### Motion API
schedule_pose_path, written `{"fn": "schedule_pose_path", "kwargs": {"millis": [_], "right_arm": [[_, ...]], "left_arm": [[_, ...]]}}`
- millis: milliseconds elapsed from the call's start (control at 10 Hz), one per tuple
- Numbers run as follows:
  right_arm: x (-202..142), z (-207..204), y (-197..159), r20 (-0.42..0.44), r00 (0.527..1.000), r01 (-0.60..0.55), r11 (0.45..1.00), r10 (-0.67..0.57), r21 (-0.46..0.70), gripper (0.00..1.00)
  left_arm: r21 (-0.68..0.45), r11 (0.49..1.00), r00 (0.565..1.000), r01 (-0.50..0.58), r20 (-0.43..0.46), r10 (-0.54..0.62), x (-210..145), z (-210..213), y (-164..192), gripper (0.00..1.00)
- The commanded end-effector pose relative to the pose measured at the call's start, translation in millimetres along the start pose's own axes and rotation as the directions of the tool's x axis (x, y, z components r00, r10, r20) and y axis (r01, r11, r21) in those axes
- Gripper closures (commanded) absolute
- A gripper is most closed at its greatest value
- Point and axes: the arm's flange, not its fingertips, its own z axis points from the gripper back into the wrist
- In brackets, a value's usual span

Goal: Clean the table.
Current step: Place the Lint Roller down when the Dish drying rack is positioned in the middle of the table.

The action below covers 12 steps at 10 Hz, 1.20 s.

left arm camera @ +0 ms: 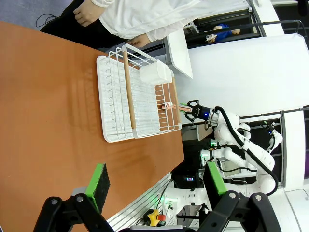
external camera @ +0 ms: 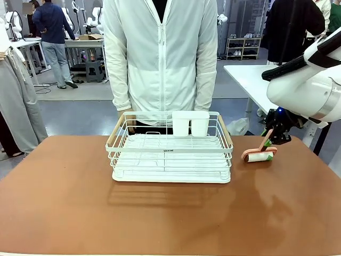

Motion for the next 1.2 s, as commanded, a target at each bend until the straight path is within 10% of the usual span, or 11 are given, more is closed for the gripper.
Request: {"fn": "schedule_pose_path", "kwargs": {"millis": [0,200,1100], "right_arm": [[0,5,-5,-0.006,1.0,-0.01,1.0,0.01,-0.017,0.2],[-2,17,-8,0.024,1.0,0.015,0.997,-0.013,-0.075,0.0],[-13,91,-20,0.047,0.998,-0.034,0.99,0.041,-0.135,0.0]], "left_arm": [[-0.022,1.0,1.0,0.012,0.005,-0.012,-1,3,-1,0.0],[-0.022,1.0,1.0,0.012,0.005,-0.012,-1,3,-1,0.0],[-0.022,1.0,1.0,0.012,0.005,-0.012,-1,3,-1,0.0]]}}
